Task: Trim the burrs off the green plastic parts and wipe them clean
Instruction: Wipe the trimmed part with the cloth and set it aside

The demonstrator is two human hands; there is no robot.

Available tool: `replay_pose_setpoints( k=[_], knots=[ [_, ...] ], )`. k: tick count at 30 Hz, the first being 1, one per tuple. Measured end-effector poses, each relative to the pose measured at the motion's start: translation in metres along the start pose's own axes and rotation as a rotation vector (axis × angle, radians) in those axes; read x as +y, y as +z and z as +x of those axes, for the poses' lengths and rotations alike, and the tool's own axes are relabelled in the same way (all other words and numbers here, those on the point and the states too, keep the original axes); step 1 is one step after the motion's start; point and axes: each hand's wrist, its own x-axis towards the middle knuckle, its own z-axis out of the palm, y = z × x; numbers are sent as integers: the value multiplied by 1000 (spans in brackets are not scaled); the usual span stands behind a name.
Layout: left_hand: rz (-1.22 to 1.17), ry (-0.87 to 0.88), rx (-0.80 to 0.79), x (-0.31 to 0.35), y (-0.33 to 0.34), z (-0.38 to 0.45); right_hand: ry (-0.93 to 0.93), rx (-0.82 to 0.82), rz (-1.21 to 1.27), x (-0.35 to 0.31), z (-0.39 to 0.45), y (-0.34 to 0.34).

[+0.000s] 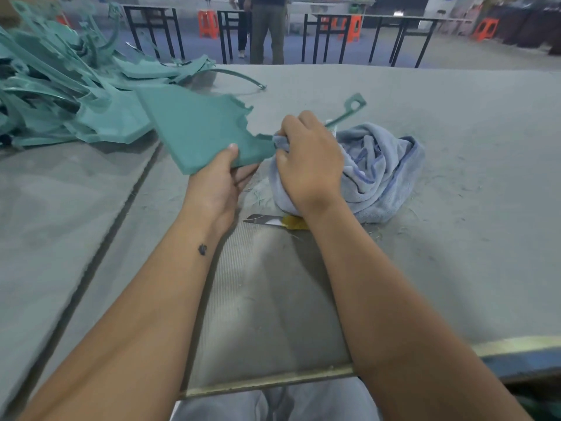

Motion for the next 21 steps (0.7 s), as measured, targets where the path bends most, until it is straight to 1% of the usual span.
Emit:
replay_pose_setpoints(
  k=[2,4,6,9,12,14,15,17,21],
  knots=[
    [-26,22,38,4,-2,3,84,18,-16,8,4,-3],
    [30,10,28,5,-5,3,216,30,49,15,6,-6],
    [104,-15,-11,5,-7,2,390,82,211,22,7,-8],
    [115,-35,-8,6,-6,2,658,228,564,26,5,-14],
    [44,-7,47,8,-5,4,781,349,722,29,7,-17],
    [-37,30,72,10,-5,6,832,415,778,30,9,-18],
    [-75,46,70,11,-6,5,826,425,753,32,10,-17],
    [-116,66,43,12,-4,4,777,387,736,31,11,-18],
    [-61,47,-28,4,3,-3,708,279,898,18,12,-16]
  ],
)
